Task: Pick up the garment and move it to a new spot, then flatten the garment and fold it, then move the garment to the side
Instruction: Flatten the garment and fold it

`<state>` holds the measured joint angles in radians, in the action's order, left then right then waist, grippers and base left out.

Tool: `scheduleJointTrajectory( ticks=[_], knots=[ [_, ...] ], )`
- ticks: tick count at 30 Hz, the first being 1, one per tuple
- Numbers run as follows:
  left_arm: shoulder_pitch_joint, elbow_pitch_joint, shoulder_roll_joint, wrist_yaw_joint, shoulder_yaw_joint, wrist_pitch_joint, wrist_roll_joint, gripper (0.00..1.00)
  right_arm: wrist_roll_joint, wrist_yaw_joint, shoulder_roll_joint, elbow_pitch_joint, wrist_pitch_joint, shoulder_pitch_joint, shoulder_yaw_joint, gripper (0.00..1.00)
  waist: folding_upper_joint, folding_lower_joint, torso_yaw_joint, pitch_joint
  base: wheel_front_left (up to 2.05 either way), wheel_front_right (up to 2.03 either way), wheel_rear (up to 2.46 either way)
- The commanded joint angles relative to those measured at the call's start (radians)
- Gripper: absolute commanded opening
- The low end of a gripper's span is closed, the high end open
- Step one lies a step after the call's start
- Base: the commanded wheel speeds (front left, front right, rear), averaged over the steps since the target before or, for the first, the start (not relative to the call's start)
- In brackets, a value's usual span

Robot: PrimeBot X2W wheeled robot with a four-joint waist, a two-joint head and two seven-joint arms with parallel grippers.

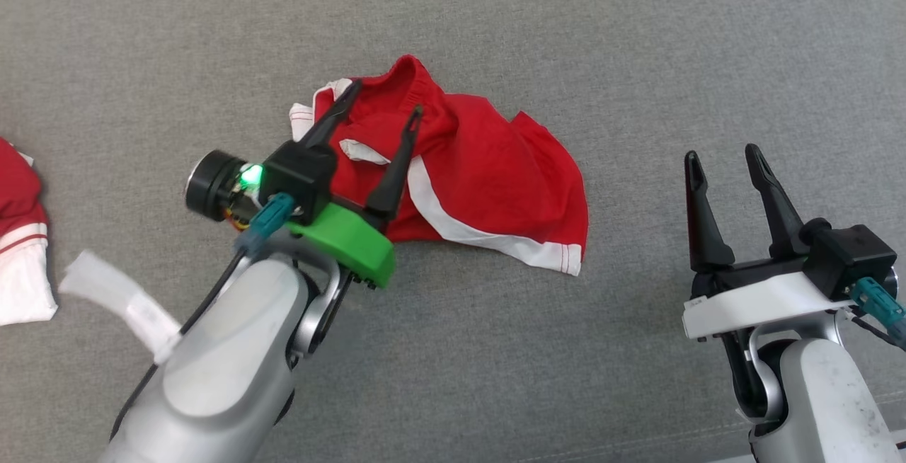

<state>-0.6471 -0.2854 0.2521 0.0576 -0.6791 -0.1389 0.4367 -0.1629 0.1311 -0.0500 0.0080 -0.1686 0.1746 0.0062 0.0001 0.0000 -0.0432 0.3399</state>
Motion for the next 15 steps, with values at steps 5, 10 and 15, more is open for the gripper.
scheduleJointTrajectory(
  ticks=[5,10,15],
  knots=[
    [0.148,0.083,0.032,0.071,0.118,-0.102,0.075,1.0,0.016,-0.001,-0.002,-0.018,0.015,-0.023,-0.01,1.0,-0.0001,0.0,0.037,-0.049,0.0,0.0,0.0],
    [0.278,0.137,0.053,0.106,0.238,-0.126,0.106,1.0,0.027,-0.001,-0.002,-0.036,0.028,-0.041,-0.017,1.0,-0.0001,0.0,0.056,-0.077,0.0,0.0,0.0],
    [0.384,0.181,0.064,0.102,0.347,-0.126,0.083,1.0,0.035,-0.001,-0.002,-0.051,0.046,-0.061,-0.021,1.0,-0.0001,0.0,0.07,-0.104,0.0,0.0,0.0]
  ],
)
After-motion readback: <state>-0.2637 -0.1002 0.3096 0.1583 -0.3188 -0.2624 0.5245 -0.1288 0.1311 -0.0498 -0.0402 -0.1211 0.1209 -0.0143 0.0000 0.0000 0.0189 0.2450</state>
